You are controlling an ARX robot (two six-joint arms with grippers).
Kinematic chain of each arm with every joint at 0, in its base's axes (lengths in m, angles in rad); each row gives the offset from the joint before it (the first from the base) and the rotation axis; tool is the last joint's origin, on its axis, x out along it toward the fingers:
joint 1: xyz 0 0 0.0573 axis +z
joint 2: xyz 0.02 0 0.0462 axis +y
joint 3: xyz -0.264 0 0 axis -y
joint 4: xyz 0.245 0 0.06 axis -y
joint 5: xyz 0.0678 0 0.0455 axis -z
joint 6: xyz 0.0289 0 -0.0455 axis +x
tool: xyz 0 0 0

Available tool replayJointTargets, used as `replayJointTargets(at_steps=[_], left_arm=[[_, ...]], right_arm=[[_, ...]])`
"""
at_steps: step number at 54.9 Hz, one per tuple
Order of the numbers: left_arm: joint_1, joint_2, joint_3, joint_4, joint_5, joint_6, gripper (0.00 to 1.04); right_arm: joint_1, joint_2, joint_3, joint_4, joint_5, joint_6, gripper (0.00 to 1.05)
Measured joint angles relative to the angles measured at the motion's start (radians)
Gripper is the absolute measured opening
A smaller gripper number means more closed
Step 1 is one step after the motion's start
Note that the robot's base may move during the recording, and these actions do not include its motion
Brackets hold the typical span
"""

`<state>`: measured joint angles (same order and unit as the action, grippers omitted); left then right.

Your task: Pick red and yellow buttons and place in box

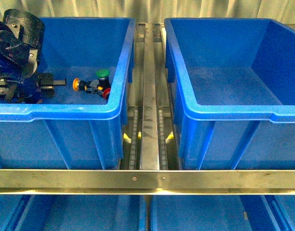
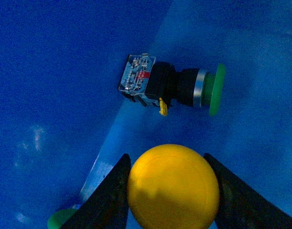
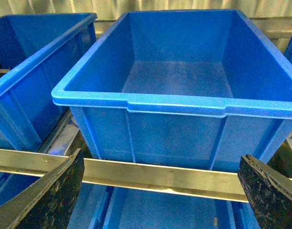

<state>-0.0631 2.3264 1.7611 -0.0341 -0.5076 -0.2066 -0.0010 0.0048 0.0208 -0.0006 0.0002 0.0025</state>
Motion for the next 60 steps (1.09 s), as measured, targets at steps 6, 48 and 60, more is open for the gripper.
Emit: replayJointTargets(at_steps=[6, 48, 60], left_arm=[[0.0, 0.0, 0.0, 0.0, 0.003, 0.0, 0.34], [0.023, -0.622, -0.512, 0.219, 0.548, 0.15, 0.34], [0.088, -0.814, -0.776, 0.496, 0.969, -0.094, 0.34]], right_arm=[[0.0, 0.0, 0.0, 0.0, 0.0, 0.0, 0.98], [0.0, 0.0, 0.0, 0.0, 0.0, 0.0, 0.98], [0.0, 0.0, 0.0, 0.0, 0.0, 0.0, 0.98]])
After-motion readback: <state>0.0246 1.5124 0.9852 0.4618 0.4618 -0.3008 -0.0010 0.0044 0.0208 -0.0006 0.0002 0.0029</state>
